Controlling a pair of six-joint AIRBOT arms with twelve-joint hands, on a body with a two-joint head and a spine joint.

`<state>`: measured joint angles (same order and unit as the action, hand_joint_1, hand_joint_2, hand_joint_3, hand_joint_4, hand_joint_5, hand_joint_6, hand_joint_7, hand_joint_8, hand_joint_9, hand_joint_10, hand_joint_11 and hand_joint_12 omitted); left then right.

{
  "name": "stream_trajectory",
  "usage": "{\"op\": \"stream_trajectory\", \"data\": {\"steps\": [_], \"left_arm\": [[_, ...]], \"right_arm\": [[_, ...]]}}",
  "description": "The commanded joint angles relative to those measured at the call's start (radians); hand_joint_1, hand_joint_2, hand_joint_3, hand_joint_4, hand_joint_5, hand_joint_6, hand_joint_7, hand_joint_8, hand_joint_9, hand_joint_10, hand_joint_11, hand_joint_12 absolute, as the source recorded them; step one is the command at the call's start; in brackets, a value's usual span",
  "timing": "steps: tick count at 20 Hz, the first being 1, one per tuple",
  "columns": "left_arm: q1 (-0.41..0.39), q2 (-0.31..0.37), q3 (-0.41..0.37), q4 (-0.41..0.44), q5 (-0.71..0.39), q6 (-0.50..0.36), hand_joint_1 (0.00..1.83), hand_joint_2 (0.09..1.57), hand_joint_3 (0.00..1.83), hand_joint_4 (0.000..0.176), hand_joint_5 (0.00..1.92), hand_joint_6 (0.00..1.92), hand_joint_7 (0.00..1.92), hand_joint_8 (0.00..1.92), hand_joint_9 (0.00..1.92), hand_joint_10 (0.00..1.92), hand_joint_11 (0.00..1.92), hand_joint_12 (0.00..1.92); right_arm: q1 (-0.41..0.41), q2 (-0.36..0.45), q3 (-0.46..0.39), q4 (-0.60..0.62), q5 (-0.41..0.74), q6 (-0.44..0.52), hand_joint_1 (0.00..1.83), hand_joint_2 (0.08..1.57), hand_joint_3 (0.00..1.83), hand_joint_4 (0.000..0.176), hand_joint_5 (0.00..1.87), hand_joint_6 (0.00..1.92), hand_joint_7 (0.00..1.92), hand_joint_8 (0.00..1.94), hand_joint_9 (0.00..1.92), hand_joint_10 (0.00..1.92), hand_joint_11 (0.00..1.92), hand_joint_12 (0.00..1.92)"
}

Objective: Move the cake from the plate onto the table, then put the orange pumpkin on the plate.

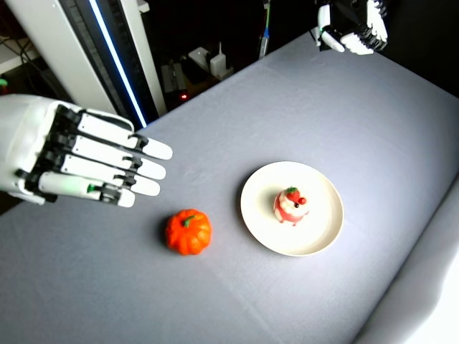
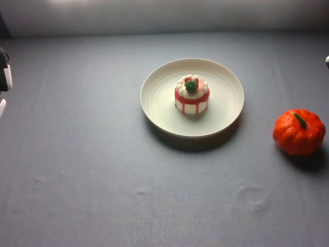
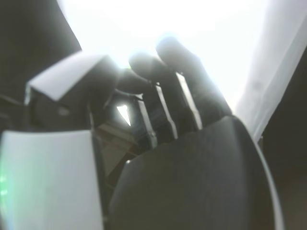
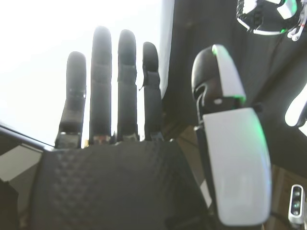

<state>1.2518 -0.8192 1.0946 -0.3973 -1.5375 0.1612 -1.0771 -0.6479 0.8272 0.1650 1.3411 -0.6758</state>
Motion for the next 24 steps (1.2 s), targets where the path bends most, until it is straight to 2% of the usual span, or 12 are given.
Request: {"op": "stream_trajectory", "data": {"steps": [1,2,3,4,6,10,11,13,16,18,21,24], "left_arm": [[-0.003,0.007,0.003,-0.022,-0.124,-0.004,1.49,0.95,0.72,0.000,0.66,1.66,0.66,1.81,0.59,1.82,0.48,1.92],[-0.003,0.007,0.003,-0.022,-0.124,-0.004,1.49,0.95,0.72,0.000,0.66,1.66,0.66,1.81,0.59,1.82,0.48,1.92],[-0.003,0.007,0.003,-0.022,-0.124,-0.004,1.49,0.95,0.72,0.000,0.66,1.66,0.66,1.81,0.59,1.82,0.48,1.92],[-0.003,0.006,0.003,-0.022,-0.122,-0.004,1.49,0.95,0.72,0.000,0.66,1.66,0.66,1.81,0.59,1.82,0.48,1.92],[-0.003,0.006,0.004,-0.022,-0.120,-0.004,1.49,0.95,0.72,0.000,0.66,1.66,0.66,1.81,0.59,1.82,0.48,1.92],[-0.004,0.001,0.014,-0.019,-0.127,-0.004,1.49,0.95,0.72,0.000,0.66,1.66,0.66,1.81,0.59,1.82,0.48,1.92],[-0.006,-0.004,0.021,-0.021,-0.120,-0.004,1.38,0.88,0.32,0.000,0.58,1.61,0.60,1.84,0.67,1.90,0.74,1.92],[-0.006,-0.003,0.020,-0.041,-0.116,-0.004,1.21,0.95,0.05,0.000,0.63,1.62,0.71,1.92,0.87,1.92,0.98,1.92],[-0.007,-0.006,0.027,-0.080,-0.092,-0.004,1.12,1.18,0.02,0.000,0.81,1.24,0.59,1.84,0.73,1.92,0.86,1.92],[-0.007,-0.059,0.091,-0.106,-0.097,-0.004,0.93,1.16,0.00,0.000,0.49,0.34,0.46,1.26,0.59,1.51,0.58,1.77],[-0.020,-0.163,0.221,-0.139,-0.066,-0.004,0.64,0.98,0.00,0.078,0.19,0.01,0.44,0.16,0.42,0.40,0.05,1.40],[-0.020,-0.170,0.234,-0.172,-0.046,-0.004,0.51,0.85,0.00,0.170,0.00,0.00,0.03,0.00,0.13,0.03,0.00,0.17]], "right_arm": [[0.004,0.002,0.004,0.017,0.129,0.004,0.70,1.20,0.00,0.000,0.65,0.00,0.76,0.00,0.70,0.09,0.06,1.57],[0.004,0.000,0.004,0.017,0.129,0.004,0.70,1.20,0.00,0.000,0.65,0.00,0.76,0.00,0.70,0.09,0.06,1.57],[0.004,-0.001,0.004,0.017,0.128,0.004,0.50,1.31,0.01,0.068,0.13,0.00,0.15,0.00,0.14,0.02,0.01,0.45],[0.004,-0.002,0.004,0.017,0.128,0.004,0.61,1.23,0.00,0.103,0.03,0.00,0.03,0.00,0.03,0.00,0.00,0.09],[0.004,-0.002,0.004,0.017,0.128,0.004,0.78,1.00,0.00,0.136,0.00,0.00,0.00,0.00,0.00,0.00,0.00,0.00],[0.004,-0.003,0.005,0.017,0.129,0.004,1.07,0.82,0.00,0.155,0.00,0.00,0.00,0.00,0.00,0.00,0.00,0.00],[0.004,-0.007,0.008,0.017,0.128,0.009,1.07,0.85,0.00,0.160,0.00,0.00,0.00,0.00,0.00,0.00,0.04,0.02],[0.002,-0.011,0.013,0.016,0.128,0.013,1.04,0.96,0.00,0.103,0.04,0.00,0.02,0.00,0.09,0.01,0.00,0.56],[-0.001,-0.011,0.015,0.019,0.129,0.014,0.98,1.09,0.02,0.028,0.10,0.00,0.17,0.01,0.34,0.04,0.00,1.45],[-0.001,-0.013,0.015,0.019,0.129,0.014,0.96,1.09,0.01,0.055,0.13,0.01,0.21,0.01,0.37,0.04,0.00,1.53],[0.000,-0.021,0.019,0.020,0.129,0.015,0.97,1.08,0.00,0.049,0.13,0.00,0.22,0.00,0.37,0.03,0.00,1.56],[-0.001,-0.021,0.019,0.021,0.129,0.016,0.98,1.06,0.00,0.064,0.15,0.00,0.22,0.00,0.35,0.01,0.00,1.49]]}}
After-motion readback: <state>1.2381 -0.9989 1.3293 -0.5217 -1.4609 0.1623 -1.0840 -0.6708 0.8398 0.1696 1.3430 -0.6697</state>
